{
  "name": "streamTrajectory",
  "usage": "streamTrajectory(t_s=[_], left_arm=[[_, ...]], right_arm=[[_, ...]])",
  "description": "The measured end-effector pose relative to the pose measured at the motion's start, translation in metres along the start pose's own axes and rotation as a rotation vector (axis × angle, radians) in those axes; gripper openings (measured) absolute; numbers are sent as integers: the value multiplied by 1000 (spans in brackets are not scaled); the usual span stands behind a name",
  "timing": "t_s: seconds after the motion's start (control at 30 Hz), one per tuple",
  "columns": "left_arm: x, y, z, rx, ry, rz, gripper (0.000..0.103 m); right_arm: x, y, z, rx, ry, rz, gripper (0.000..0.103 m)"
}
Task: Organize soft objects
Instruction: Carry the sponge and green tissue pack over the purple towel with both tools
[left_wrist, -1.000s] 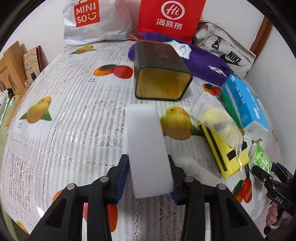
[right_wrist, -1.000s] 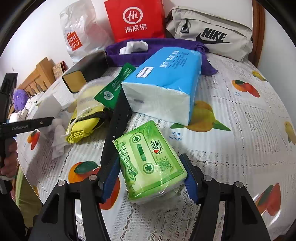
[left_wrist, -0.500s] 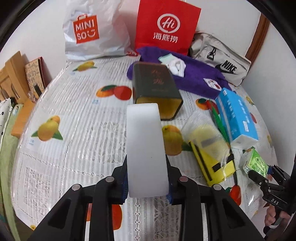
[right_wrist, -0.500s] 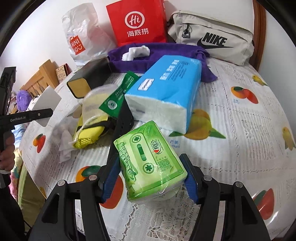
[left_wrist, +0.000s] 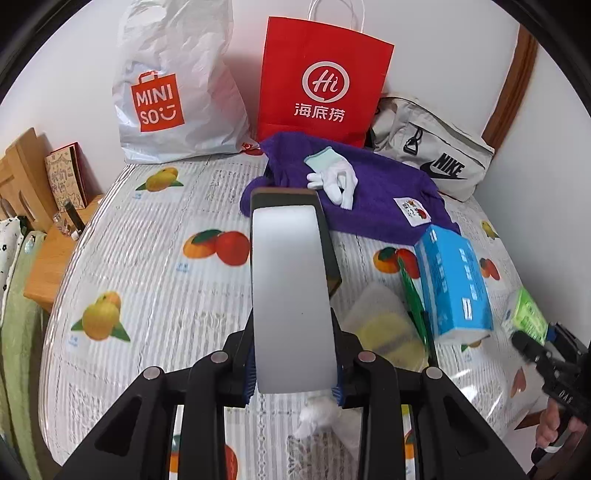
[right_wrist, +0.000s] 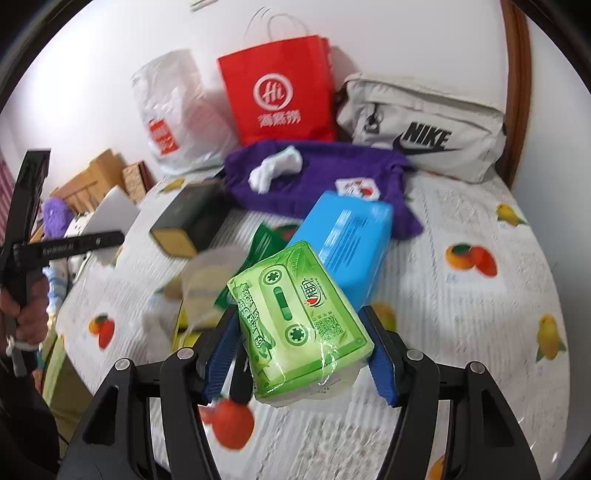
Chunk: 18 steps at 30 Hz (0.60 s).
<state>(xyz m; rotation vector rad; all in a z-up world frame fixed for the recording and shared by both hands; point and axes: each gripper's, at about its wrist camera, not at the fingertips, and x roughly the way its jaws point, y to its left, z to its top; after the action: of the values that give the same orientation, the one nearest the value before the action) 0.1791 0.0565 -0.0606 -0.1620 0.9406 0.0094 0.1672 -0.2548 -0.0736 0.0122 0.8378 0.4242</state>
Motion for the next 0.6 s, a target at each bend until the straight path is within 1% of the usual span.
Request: streamTrajectory(t_s=[0.1,0.17,0.37,0.47,0.6], left_arm=[[3,-2,14,1,0,-6,29],[6,-3,25,4,-2,8,29],[20,-1,62,2,1,15,29],[33,-1,81,1,12,-7,29],[55,-3,109,3,31,-46,29]], right_arm=[[3,-6,22,11,-16,-18,63],[7,-10,40,17,-28,-25,63],[20,-15,84,7,-61,-45,63],[30,-17,105,2,-76,-47,64],[52,-23,130,-5,-75,-61,64]])
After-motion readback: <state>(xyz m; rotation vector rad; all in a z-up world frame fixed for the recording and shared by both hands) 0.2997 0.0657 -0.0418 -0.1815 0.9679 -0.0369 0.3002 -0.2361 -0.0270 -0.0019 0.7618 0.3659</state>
